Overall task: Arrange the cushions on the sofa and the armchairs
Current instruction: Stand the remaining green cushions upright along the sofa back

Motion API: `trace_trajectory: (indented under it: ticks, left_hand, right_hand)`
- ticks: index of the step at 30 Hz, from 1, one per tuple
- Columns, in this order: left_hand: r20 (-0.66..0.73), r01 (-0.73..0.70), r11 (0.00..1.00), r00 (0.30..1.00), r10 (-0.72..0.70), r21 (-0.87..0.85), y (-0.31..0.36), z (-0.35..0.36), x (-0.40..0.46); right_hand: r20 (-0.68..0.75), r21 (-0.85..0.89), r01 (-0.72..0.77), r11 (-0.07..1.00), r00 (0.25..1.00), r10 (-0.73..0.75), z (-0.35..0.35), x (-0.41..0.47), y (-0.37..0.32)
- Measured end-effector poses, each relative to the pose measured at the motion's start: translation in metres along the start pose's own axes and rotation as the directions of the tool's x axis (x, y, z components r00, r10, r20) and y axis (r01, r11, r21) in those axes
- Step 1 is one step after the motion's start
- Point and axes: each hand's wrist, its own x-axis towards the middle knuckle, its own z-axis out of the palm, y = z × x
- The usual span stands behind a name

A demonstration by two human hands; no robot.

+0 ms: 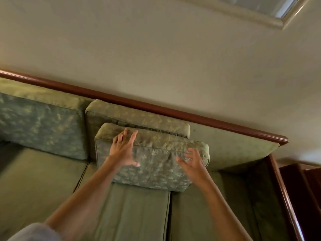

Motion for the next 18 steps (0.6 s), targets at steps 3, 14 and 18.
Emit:
trace_trajectory:
  ticks: [3,14,18]
  left_hand:
    - [-0.027,0.087,0.979,0.996,-0.083,0.185,0.025,0.011,-0.016]
    - [-0.037,-0.018,0.959,0.999,0.03,0.282,0.01,0.039,-0.076]
    - [-0.158,-0.017,0.967,0.986,0.059,0.254,0.025,0.057,-0.092]
  right_hand:
    - [0.046,-0.158,0.006,0.987,0.999,0.001,-0.001,0.012,0.004]
    - [0.47,-0.813,0.46,0.356,0.88,-0.064,0.013,0.027,0.048]
    - [0.482,-0.772,0.492,0.401,0.866,-0.134,0.0,0.007,0.085]
